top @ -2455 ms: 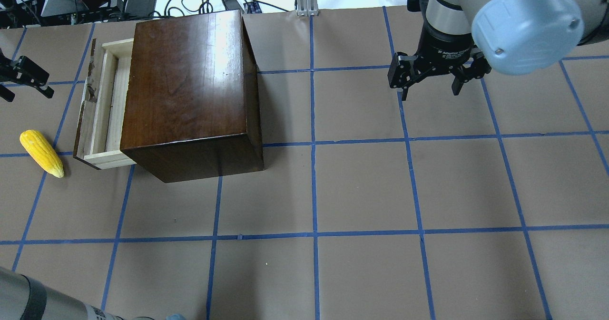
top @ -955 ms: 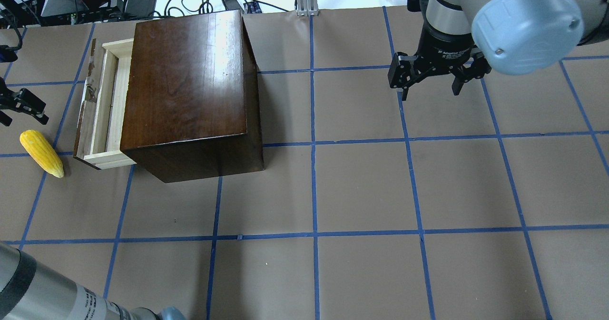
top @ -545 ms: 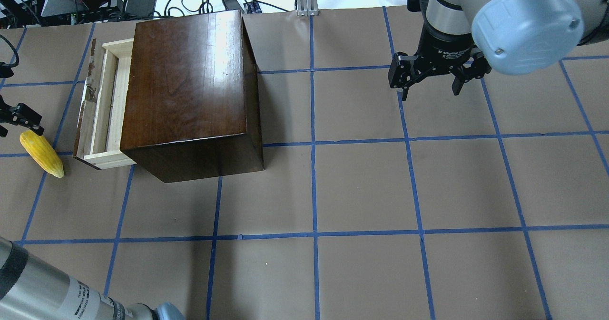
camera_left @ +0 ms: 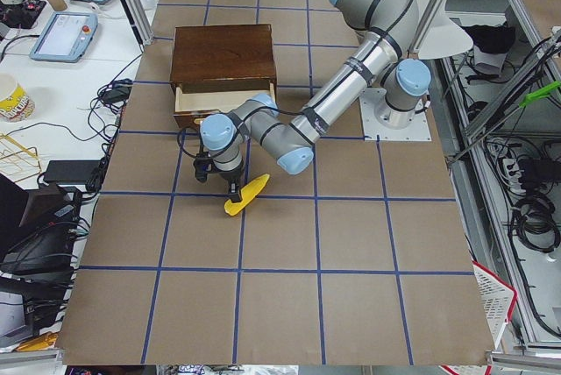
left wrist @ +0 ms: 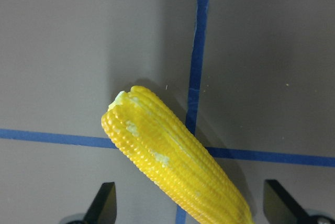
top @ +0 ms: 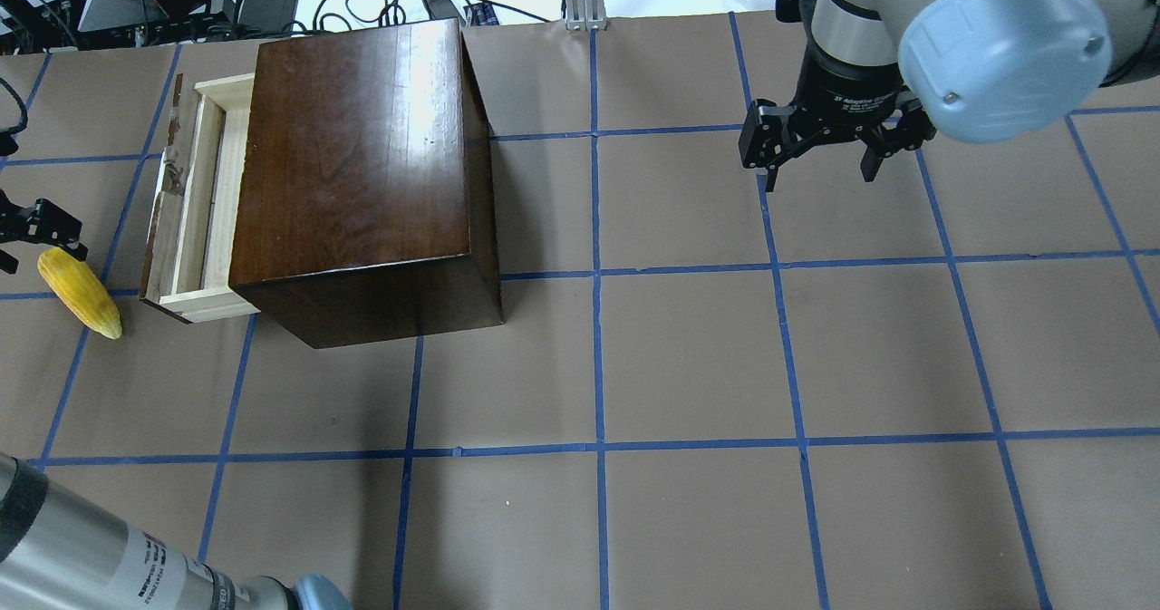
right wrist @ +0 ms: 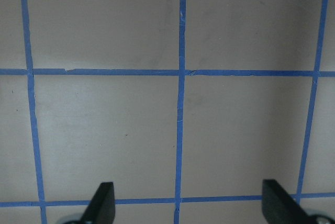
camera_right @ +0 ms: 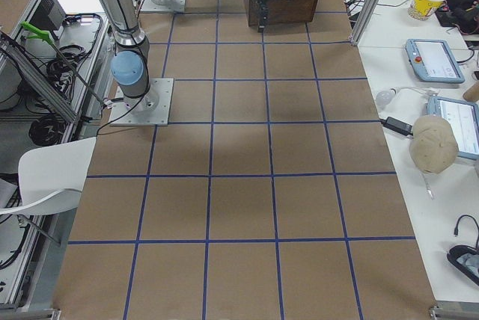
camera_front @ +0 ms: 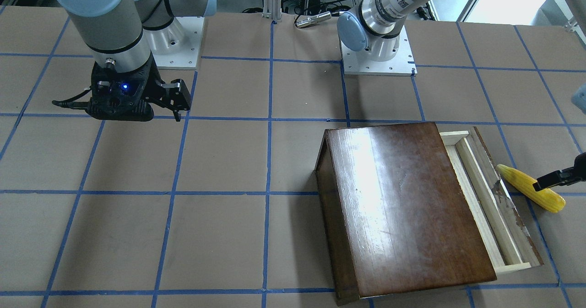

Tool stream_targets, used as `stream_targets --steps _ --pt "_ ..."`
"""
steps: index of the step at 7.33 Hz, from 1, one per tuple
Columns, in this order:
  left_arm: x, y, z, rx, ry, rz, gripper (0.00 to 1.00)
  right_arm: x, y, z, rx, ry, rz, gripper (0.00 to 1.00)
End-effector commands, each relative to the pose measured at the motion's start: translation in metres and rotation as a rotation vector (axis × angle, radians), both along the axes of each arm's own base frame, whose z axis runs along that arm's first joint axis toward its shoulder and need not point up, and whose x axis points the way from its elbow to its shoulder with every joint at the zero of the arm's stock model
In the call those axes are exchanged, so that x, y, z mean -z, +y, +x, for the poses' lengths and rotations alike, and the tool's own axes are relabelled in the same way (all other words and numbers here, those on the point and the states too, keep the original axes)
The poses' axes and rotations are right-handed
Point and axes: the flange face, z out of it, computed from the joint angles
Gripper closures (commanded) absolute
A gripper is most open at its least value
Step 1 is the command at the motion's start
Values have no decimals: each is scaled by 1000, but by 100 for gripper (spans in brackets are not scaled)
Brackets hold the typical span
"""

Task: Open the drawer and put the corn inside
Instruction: 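Lower the left gripper over the yellow corn and grasp it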

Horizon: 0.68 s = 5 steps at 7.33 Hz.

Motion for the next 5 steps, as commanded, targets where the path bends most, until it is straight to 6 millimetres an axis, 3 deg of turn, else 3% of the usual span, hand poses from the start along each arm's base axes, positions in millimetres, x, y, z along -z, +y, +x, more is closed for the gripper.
stream_targets --steps 1,4,5 --pt "8 7 -2 -226 -12 18 0 0 0 0 0 0 0 0" --pt "31 17 -9 -373 2 55 0 1 0 0 0 -1 2 0" --pt "41 22 -2 -387 -28 11 0 1 0 0 0 -1 0 0"
